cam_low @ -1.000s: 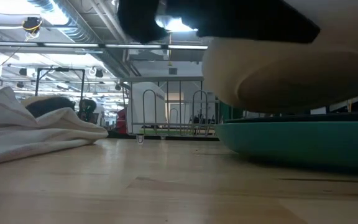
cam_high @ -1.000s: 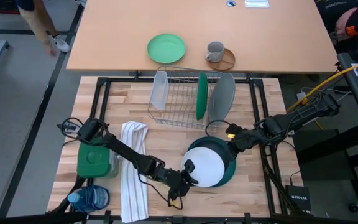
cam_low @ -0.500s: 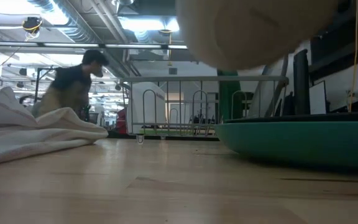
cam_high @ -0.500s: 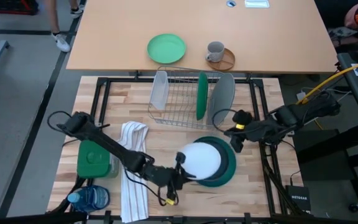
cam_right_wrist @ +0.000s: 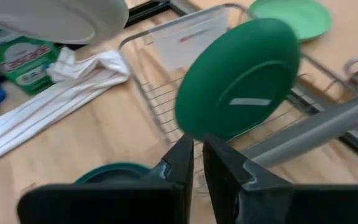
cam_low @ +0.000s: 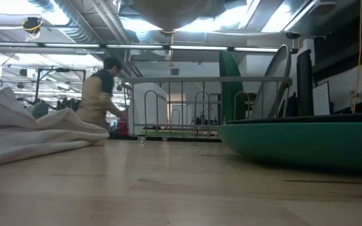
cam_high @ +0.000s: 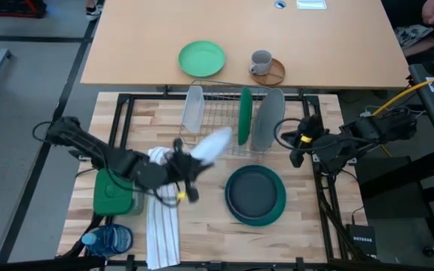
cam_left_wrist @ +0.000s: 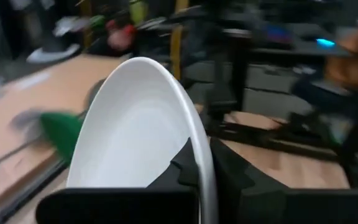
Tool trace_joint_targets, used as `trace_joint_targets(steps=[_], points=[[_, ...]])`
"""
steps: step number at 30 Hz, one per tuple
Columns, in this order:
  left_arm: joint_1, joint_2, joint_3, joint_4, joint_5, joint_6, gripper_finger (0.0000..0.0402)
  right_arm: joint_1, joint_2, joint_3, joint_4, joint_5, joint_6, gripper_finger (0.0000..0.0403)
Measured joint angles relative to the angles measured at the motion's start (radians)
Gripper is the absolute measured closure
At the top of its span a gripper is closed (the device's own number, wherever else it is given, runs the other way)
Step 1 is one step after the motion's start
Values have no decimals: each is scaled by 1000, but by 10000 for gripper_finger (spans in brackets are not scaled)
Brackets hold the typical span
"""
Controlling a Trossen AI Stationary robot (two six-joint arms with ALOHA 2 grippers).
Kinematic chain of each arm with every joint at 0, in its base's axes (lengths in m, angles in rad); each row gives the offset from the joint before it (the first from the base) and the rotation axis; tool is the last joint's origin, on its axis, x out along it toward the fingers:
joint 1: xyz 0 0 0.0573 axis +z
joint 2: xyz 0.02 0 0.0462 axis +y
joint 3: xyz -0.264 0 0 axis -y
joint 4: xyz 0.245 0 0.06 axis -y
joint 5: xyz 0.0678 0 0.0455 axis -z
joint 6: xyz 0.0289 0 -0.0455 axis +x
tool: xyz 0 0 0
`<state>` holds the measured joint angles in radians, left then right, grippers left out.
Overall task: Sort dishes
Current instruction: Put the white plate in the dish rack
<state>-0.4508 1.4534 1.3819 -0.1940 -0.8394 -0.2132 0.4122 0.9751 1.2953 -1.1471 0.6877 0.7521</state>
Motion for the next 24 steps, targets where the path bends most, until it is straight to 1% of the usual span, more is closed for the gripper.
trace_joint_targets(steps=[4, 6, 8, 10, 15, 20, 22, 24], points=[[79, -49, 0, -135, -15, -176, 396, 0, -15, 0, -35, 55, -3, 361], [126, -54, 0, -192, -11, -233, 396, 0, -16, 0, -59, 88, -3, 361], [179, -53, -1, -225, 14, -265, 396, 0, -16, 0, -86, 113, -3, 361], [235, -48, -2, -228, 66, -285, 396, 0, -18, 0, -111, 133, -3, 361], [380, -42, -2, -151, 243, -312, 396, 0, -17, 0, -139, 174, -3, 361], [518, -25, -2, -60, 399, -347, 396, 0, -16, 0, -138, 185, -3, 361], [561, -16, -23, -12, 445, -366, 396, 0, -15, 0, -139, 185, -3, 361], [602, -15, -79, 78, 483, -407, 396, 0, -15, 0, -142, 185, -3, 361]])
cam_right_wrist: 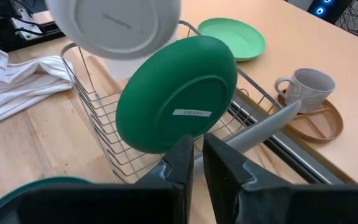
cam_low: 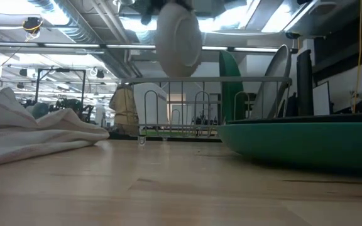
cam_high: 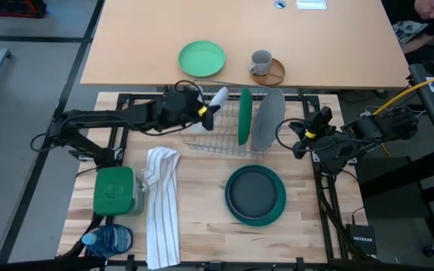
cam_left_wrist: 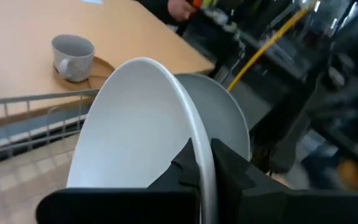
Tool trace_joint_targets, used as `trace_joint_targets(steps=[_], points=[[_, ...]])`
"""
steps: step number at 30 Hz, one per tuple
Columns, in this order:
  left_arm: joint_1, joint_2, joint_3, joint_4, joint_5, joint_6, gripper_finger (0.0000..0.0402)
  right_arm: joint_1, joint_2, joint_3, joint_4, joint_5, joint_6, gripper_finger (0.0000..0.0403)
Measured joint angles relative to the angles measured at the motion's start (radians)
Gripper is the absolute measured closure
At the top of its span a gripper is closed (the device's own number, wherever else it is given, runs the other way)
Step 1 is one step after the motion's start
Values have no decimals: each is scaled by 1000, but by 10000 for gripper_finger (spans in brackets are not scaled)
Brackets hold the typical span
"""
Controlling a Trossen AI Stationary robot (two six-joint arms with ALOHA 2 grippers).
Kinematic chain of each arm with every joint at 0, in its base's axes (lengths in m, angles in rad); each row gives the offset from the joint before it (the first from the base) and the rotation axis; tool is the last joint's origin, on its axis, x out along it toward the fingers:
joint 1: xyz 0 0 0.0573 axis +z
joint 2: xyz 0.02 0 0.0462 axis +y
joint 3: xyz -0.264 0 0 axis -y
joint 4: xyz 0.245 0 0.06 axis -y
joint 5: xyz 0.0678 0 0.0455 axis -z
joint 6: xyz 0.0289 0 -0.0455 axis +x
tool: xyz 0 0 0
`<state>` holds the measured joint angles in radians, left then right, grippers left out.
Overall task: Sort dishes
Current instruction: Put the white plate in the dish rack
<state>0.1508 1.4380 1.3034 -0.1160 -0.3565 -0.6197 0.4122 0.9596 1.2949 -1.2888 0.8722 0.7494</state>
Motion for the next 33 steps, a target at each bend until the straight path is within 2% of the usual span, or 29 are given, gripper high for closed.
trace_joint_targets(steps=[6, 12, 17, 25, 33], points=[[99, 0, -194, 276, 82, -139, 396, 0, 0, 0, -2, 0, 0, 361], [134, 0, -373, 571, 91, -252, 396, 0, 0, 0, -1, 0, 2, 361], [140, 0, -483, 754, 94, -320, 396, 0, 0, -1, 0, 10, 3, 361], [138, 18, -529, 895, 92, -346, 396, 0, 0, -1, 9, 34, 4, 361], [100, 131, -525, 1007, 85, -392, 396, 0, 0, -1, 13, 35, 4, 361]])
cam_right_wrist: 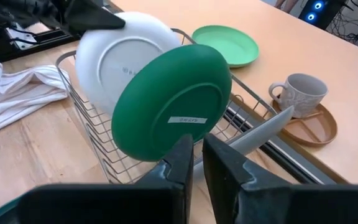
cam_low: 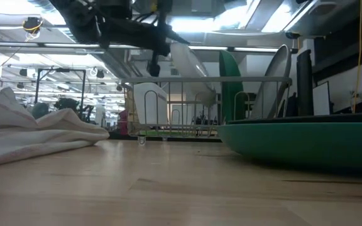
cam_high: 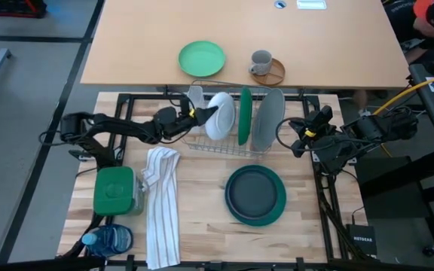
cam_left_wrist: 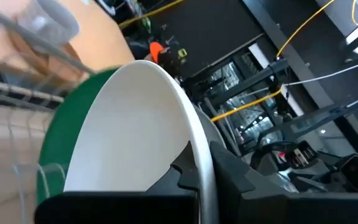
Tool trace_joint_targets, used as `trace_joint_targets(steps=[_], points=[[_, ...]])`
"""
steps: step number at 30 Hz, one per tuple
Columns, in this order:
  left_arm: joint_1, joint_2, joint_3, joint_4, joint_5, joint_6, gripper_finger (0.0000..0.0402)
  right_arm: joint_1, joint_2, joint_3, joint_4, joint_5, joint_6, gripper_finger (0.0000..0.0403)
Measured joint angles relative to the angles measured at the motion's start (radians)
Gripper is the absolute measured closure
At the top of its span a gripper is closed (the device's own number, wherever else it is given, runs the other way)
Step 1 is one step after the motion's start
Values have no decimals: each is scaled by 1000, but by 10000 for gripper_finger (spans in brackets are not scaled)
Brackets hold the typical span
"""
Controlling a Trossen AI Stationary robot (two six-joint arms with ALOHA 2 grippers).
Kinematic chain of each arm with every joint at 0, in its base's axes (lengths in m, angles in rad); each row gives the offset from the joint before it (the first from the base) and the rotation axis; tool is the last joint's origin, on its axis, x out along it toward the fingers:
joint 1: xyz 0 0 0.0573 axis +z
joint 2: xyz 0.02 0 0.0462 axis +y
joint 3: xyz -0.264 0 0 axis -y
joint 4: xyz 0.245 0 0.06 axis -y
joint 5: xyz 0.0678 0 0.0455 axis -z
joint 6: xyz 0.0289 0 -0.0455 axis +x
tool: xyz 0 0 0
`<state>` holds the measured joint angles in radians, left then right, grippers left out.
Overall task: Sort dishes
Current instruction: Put the white plate in the dish rack
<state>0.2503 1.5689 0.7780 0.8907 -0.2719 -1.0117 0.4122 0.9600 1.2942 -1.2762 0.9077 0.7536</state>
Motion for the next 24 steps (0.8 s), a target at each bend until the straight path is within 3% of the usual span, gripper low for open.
trace_joint_targets(steps=[7, 24], points=[[-15, 90, 3, 152, -9, -27, 396, 0, 0, 0, 0, -2, 0, 361], [-15, 131, 3, 139, -77, -74, 385, 0, 0, 0, 0, -11, 0, 361]])
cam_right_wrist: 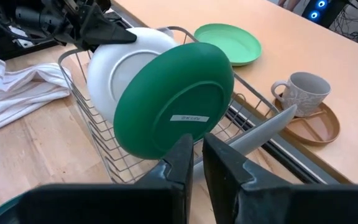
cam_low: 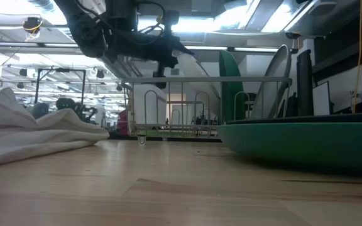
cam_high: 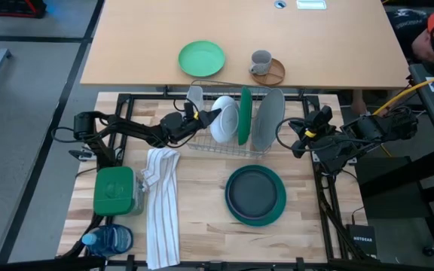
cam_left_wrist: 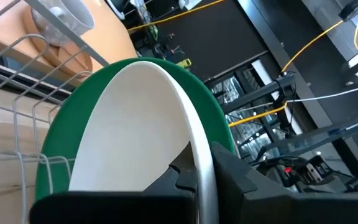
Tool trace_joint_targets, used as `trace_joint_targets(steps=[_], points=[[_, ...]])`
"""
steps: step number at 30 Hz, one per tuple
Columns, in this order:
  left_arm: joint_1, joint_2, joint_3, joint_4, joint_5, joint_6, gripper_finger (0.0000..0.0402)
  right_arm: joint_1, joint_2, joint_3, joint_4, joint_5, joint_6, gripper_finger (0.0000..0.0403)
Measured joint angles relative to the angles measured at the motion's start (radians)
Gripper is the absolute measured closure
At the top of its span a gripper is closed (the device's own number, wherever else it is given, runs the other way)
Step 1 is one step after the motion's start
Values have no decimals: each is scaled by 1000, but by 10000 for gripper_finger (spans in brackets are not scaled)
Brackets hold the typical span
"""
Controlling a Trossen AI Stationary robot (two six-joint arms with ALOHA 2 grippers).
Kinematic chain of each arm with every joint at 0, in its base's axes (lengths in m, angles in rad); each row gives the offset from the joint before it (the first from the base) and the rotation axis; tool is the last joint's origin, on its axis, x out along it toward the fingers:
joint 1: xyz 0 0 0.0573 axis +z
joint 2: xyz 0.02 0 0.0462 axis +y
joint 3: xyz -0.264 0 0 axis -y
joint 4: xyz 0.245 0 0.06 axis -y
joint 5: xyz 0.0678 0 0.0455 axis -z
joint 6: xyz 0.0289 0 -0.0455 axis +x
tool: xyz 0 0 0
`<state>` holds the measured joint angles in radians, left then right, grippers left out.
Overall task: Sort dishes
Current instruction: Put the white plate in the dish rack
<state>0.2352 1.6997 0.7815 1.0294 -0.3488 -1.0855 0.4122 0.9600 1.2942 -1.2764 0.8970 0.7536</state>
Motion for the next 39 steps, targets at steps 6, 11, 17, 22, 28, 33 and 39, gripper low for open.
trace_joint_targets(steps=[6, 11, 17, 22, 28, 33, 39], points=[[0, 0, 0, 0, -42, -2, 379, 0, 11, 0, 0, 0, 0, 361], [0, 0, 17, -11, -55, 16, 377, 0, 31, 0, 0, 0, 0, 361], [0, 0, 119, -184, -57, 88, 376, 0, 54, 0, 0, -1, 0, 361], [0, 0, 165, -271, -54, 99, 376, 0, 67, 0, -1, -6, 0, 361], [0, 0, 167, -275, -61, 86, 375, 0, 67, 0, -1, -37, 0, 361], [0, 1, 167, -300, -67, 43, 375, 0, 67, 0, -1, -37, 0, 361], [-1, 24, 168, -283, -76, 16, 375, 0, 67, 0, -1, -38, 0, 361]])
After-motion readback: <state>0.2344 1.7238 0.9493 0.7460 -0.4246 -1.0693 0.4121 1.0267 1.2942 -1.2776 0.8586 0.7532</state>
